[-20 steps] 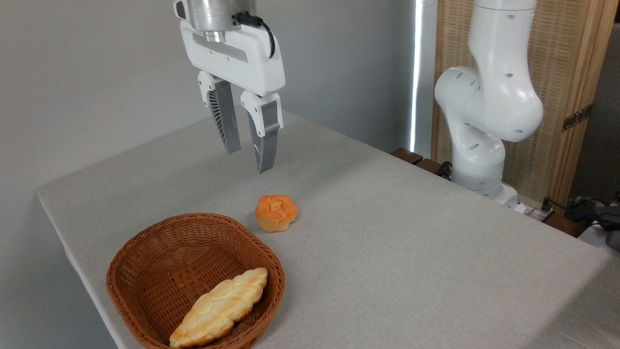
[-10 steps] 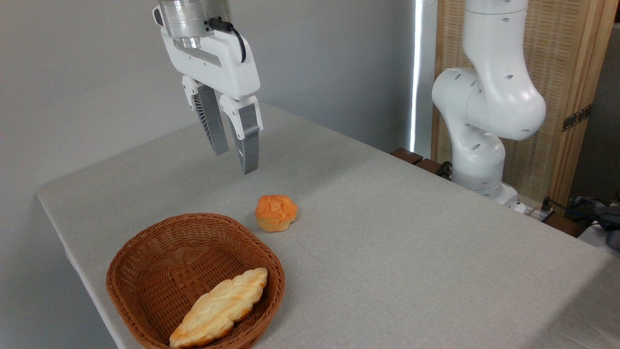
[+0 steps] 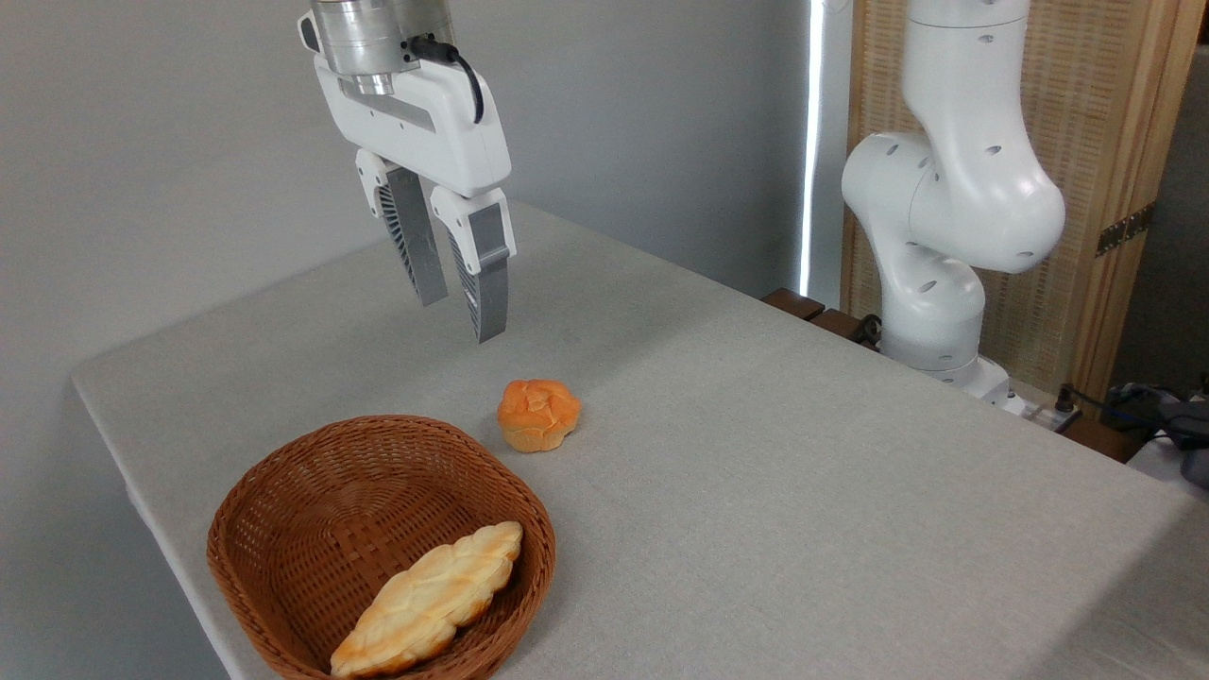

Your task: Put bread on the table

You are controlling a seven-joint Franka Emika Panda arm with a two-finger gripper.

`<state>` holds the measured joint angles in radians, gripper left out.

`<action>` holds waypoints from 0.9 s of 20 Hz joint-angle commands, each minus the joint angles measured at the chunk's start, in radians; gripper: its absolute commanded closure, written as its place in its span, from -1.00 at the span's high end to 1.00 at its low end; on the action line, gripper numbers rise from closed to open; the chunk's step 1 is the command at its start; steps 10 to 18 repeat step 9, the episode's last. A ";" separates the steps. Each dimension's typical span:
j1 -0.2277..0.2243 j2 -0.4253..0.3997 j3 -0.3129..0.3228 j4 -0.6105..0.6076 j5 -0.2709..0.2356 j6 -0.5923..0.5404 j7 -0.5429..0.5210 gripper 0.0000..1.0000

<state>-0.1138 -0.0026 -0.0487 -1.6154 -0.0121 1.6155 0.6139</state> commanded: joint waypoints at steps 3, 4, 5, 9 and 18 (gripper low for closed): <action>0.005 -0.010 0.018 0.009 0.018 -0.006 -0.016 1.00; 0.005 -0.010 0.021 0.009 0.021 -0.006 -0.016 1.00; 0.005 -0.011 0.021 0.009 0.021 -0.006 -0.016 1.00; 0.005 -0.011 0.021 0.009 0.021 -0.006 -0.017 1.00; 0.005 -0.011 0.021 0.009 0.021 -0.006 -0.017 1.00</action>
